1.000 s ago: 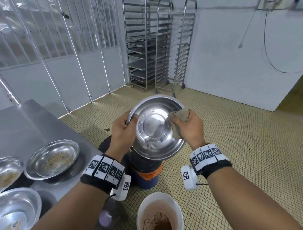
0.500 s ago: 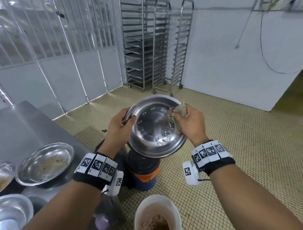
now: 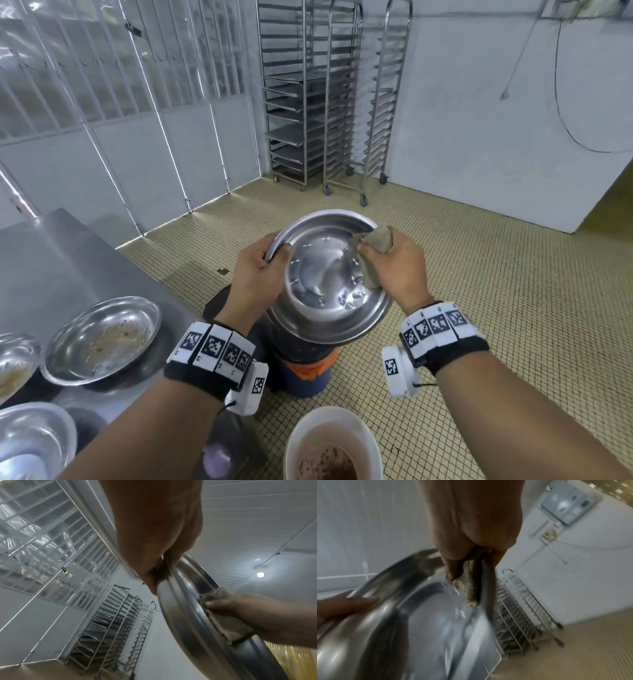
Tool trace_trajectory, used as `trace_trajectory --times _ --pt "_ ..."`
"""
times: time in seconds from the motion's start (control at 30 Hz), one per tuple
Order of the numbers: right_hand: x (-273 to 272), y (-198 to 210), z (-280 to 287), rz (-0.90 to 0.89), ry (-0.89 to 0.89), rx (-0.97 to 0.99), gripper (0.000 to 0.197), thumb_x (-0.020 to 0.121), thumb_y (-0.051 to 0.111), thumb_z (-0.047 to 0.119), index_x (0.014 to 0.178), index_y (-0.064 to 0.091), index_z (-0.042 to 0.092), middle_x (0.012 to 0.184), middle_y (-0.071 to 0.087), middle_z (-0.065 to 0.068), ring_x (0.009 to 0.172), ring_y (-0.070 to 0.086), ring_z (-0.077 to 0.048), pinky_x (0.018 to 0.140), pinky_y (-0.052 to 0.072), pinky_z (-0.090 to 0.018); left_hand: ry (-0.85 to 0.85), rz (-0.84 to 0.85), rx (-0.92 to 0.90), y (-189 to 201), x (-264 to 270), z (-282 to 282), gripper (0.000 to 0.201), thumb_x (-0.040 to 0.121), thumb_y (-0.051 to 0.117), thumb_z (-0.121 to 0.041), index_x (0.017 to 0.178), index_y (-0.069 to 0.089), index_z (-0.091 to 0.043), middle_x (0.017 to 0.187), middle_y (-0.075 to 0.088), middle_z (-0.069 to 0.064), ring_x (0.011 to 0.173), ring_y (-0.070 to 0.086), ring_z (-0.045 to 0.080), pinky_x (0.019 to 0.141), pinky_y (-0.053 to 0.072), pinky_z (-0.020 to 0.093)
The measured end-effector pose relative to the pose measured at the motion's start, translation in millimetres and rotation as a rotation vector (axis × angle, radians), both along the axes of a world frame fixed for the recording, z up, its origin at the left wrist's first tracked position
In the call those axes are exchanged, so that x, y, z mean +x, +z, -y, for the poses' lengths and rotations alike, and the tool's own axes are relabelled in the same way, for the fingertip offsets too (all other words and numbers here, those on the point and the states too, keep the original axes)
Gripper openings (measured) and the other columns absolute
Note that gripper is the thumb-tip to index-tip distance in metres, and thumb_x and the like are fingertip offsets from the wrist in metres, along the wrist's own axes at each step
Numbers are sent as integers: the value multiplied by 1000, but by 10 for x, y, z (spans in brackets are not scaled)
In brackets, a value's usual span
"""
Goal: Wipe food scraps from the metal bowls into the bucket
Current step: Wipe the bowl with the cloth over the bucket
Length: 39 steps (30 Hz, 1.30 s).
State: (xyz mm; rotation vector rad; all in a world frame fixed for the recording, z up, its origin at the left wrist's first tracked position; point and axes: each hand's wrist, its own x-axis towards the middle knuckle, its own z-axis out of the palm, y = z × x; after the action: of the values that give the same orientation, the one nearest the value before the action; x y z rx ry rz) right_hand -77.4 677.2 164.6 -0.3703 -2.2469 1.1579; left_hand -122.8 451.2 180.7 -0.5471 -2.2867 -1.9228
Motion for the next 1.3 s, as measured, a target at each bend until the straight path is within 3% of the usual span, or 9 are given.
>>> trace_trajectory --times 0.1,0.2,0.3,0.53,0.67,0.87,0.97,1.13,1.3 --pt "-50 180 -13 -33 -6 123 17 87 78 36 96 70 24 82 68 14 74 64 -2 66 52 -18 -17 26 15 3 -2 -14 30 103 61 -14 92 76 -37 76 74 -7 64 67 6 59 52 15" --pt "-6 -14 56 -47 -58 -62 21 89 76 39 102 67 25 89 68 13 80 66 -2 63 52 -13 79 2 126 23 -49 16 27 100 63 -12 88 78 -31 73 70 2 64 61 10 59 52 20" --pt "54 -315 169 34 -61 -254 24 91 76 35 109 65 23 100 69 9 90 70 -12 70 61 -26 135 -7 170 -12 -51 49 20 101 62 -16 95 78 -27 82 71 11 68 61 12 63 52 25" --pt "48 82 24 -55 -34 -108 21 85 81 38 94 68 24 86 69 14 76 64 0 64 48 -12 61 -22 73 -67 87 -12 23 103 59 -14 94 76 -26 70 69 -12 63 60 -1 59 49 12" --pt "67 -166 106 11 -29 -354 18 88 79 36 98 68 26 98 72 7 90 71 -14 76 61 -32 131 -15 282 -50 88 -60 22 103 58 -11 94 74 -24 74 70 -11 69 63 3 64 52 18" --pt "157 -99 38 64 42 -70 5 93 74 34 95 71 31 85 70 14 76 67 -1 57 47 -8 -25 -67 -103 -137 -69 82 25 103 59 -21 120 70 -35 101 74 -11 97 69 10 89 56 36" --pt "166 -55 91 51 108 117 7 92 74 32 90 68 34 79 67 18 71 62 5 60 45 -5 -86 -58 -228 -33 -79 98 24 102 62 -20 116 75 -34 90 75 -18 86 68 -1 80 52 24" --pt "120 -235 181 -104 -71 -175 11 89 78 32 95 69 28 86 70 15 76 66 4 66 51 -10 39 39 66 -109 -36 85 28 101 63 -16 83 78 -31 69 69 -10 65 63 7 62 51 22" --pt "99 -440 238 -32 -113 -293 26 89 78 34 108 68 19 99 69 11 90 66 -4 70 50 -16 171 109 294 -239 28 23 29 100 64 -15 79 77 -29 72 67 0 67 61 15 63 53 30"
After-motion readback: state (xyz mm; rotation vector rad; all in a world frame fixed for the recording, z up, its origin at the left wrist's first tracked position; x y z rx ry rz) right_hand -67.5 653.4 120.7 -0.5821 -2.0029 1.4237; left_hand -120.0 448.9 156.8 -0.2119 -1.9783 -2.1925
